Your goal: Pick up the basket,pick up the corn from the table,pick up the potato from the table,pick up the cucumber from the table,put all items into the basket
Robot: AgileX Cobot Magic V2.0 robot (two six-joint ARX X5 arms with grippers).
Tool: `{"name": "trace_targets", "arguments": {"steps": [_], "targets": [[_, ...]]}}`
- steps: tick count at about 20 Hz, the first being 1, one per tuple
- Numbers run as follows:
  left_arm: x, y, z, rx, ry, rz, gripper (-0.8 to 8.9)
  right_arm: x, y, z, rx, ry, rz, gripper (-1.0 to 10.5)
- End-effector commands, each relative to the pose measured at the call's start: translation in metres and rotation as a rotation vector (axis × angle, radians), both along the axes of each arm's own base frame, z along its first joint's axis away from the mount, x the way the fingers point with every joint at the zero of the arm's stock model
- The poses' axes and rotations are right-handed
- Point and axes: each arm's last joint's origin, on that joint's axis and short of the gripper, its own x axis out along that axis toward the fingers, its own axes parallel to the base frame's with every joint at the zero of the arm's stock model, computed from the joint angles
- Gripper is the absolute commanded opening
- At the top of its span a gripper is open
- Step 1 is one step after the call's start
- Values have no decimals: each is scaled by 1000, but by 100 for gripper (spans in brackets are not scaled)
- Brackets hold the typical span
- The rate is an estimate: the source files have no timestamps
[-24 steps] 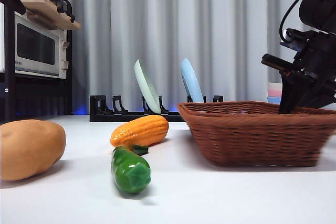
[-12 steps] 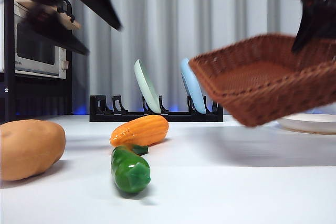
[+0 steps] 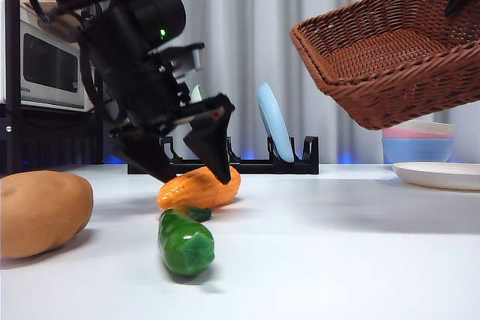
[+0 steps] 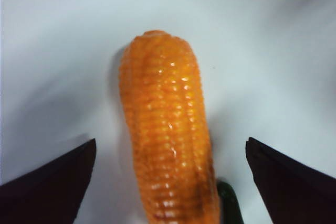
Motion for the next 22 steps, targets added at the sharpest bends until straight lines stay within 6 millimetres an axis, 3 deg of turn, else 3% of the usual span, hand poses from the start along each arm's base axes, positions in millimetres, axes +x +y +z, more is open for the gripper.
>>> {"name": "trace_targets", "arguments": {"steps": [1,2,5,8,10,12,14,17,19,22], "targets": [[3,-3,-7,6,-8,-15,466,0,0,3,20,-17,-8,-16],[3,-3,-8,7,-7,-15,439,0,0,3,20,-18,-8,-16],[4,-4,-11,25,-14,-58,-28,0,0,3,20,-18,-8,-16],[4,-4,-10,28,-30,-57,-8,0,0,3,20,-16,-8,-16],[6,2,5,29,-56,-31,-8,1,0,2,24,-15,-9,-16],[1,12,42,28,-124,8,-8,6,2,-1,38,-1,-8,-16],[-13,21,90,-8,-248,45,-8,15,9,-9,50,28,11,-16],[-47,36,162,-168,-414,93,-8,31,26,-22,89,69,67,-16],[-70,37,188,-250,-477,86,-8,42,40,-31,154,91,139,-16],[-88,27,196,-304,-468,49,-8,49,61,-39,200,110,200,-16]]}}
